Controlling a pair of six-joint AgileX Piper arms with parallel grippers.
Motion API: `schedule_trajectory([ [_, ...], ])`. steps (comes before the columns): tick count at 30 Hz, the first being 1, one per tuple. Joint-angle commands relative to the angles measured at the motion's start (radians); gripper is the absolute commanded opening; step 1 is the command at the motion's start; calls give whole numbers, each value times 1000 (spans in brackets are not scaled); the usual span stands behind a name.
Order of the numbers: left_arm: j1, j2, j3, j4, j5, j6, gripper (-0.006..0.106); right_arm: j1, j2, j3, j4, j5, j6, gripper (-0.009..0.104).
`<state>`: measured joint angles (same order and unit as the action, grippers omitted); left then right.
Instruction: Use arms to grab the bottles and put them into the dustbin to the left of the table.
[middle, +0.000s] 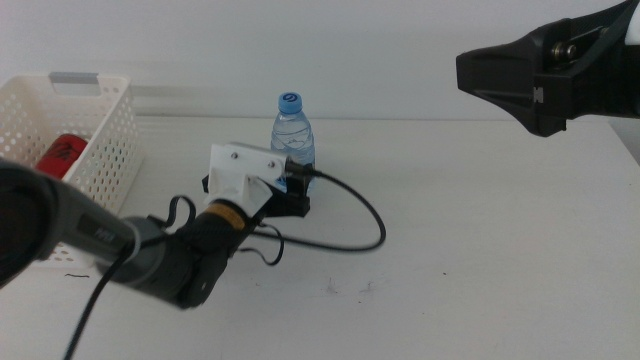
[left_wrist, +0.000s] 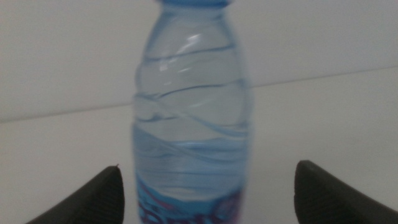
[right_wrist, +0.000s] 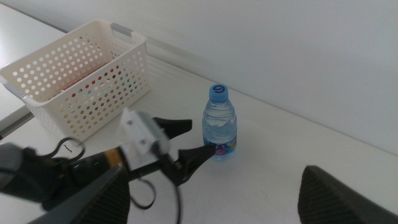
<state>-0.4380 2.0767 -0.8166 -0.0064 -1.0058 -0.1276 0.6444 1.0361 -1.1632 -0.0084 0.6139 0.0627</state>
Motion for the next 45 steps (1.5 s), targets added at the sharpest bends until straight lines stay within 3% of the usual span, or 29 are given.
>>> schedule_trajectory([
  [1,13,32,-63,6,61,-2,94,-7,-3,3,-4,-9,0,89],
  [8,37,135,-263,86,169,-1,94,-7,-3,3,-4,-9,0,88],
  [17,39,242,-451,77,248,-9,92,-7,-3,3,-4,-11,0,88],
  [20,41,237,-451,77,257,-9,76,-7,-3,3,-4,-11,0,88],
  [24,39,143,-418,110,392,-9,31,-7,-3,3,-4,-11,0,88],
  [28,30,-89,-298,172,658,-119,0,-7,-3,3,-4,-11,0,88],
  [33,-13,-396,-193,181,1085,-216,-2,-7,-3,3,-4,-11,0,88],
  [36,-23,-539,-198,160,1376,-180,-2,-7,-3,3,-4,-11,0,88],
  [40,33,-639,-276,42,1607,-105,-2,-7,-3,3,-4,-11,0,88],
  [45,234,-594,-533,-86,1938,98,-2,-7,-3,3,-4,-11,0,88],
])
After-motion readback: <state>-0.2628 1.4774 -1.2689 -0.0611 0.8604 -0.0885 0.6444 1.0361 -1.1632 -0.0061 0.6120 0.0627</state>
